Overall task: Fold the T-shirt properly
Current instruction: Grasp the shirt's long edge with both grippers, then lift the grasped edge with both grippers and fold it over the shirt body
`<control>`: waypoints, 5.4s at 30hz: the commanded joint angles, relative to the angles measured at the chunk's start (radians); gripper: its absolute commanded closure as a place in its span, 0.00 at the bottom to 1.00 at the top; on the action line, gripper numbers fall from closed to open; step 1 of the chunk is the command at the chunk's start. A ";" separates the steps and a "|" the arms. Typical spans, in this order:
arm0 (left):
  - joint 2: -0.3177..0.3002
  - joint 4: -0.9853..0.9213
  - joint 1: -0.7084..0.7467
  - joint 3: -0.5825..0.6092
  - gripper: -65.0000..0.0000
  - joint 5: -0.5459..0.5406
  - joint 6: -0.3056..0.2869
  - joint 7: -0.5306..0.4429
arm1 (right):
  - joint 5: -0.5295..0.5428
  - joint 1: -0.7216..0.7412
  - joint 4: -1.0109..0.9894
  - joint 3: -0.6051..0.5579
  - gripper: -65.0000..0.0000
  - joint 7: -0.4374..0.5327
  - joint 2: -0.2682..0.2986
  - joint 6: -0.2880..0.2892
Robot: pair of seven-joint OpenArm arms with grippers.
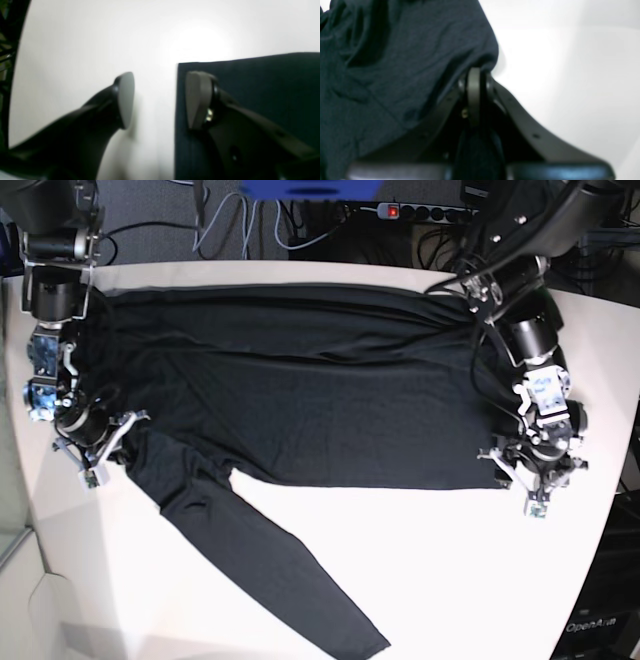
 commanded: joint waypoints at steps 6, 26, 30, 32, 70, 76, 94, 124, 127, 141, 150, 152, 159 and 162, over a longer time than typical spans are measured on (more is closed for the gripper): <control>-0.008 0.024 -0.026 0.002 0.50 -0.008 0.006 -0.023 | -0.042 -0.067 0.195 0.002 1.00 -0.058 0.034 -0.002; -0.008 0.016 -0.032 0.002 0.50 -0.016 0.006 -0.027 | -0.041 -0.098 0.297 0.001 1.00 -0.059 0.030 -0.002; -0.008 0.014 -0.034 0.002 0.42 -0.017 0.006 -0.029 | -0.041 -0.100 0.294 0.001 1.00 -0.059 0.030 -0.002; -0.001 0.014 -0.040 0.002 0.35 -0.017 0.006 -0.029 | -0.041 -0.100 0.294 -0.001 1.00 -0.059 0.030 -0.002; 0.006 -0.024 -0.025 -0.004 1.00 -0.020 -0.004 -0.032 | -0.041 -0.115 0.340 0.004 1.00 -0.058 0.013 -0.002; 0.058 0.114 0.009 0.002 1.00 -0.020 -0.006 -0.030 | -0.041 -0.181 0.483 0.005 1.00 -0.063 0.010 -0.002; 0.095 0.373 0.196 0.002 1.00 -0.051 -0.009 -0.030 | -0.038 -0.391 0.705 0.125 1.00 -0.055 0.010 0.000; 0.079 0.399 0.258 0.100 1.00 -0.117 -0.007 -0.030 | -0.042 -0.146 0.345 0.125 0.59 -0.063 0.010 0.089; 0.079 0.396 0.255 0.100 1.00 -0.117 -0.006 -0.030 | -0.042 -0.146 0.350 0.125 0.59 -0.063 0.010 0.089; 0.079 0.393 0.247 0.100 1.00 -0.117 -0.006 -0.030 | -0.042 -0.155 0.351 0.067 0.59 -0.063 -0.004 0.089; 0.079 0.393 0.247 0.100 1.00 -0.116 -0.006 -0.030 | -0.042 -0.147 0.342 0.010 0.60 -0.063 -0.004 0.089; 0.079 0.393 0.247 0.100 1.00 -0.116 -0.006 -0.030 | -0.042 -0.147 0.342 0.010 0.64 -0.063 -0.004 0.089; 0.079 0.395 0.247 0.100 1.00 -0.116 -0.006 -0.030 | -0.042 -0.144 0.325 -0.011 1.00 -0.063 -0.004 0.089; 0.079 0.396 0.247 0.100 1.00 -0.116 -0.006 -0.030 | -0.044 -0.136 0.320 -0.005 0.99 -0.059 -0.004 0.089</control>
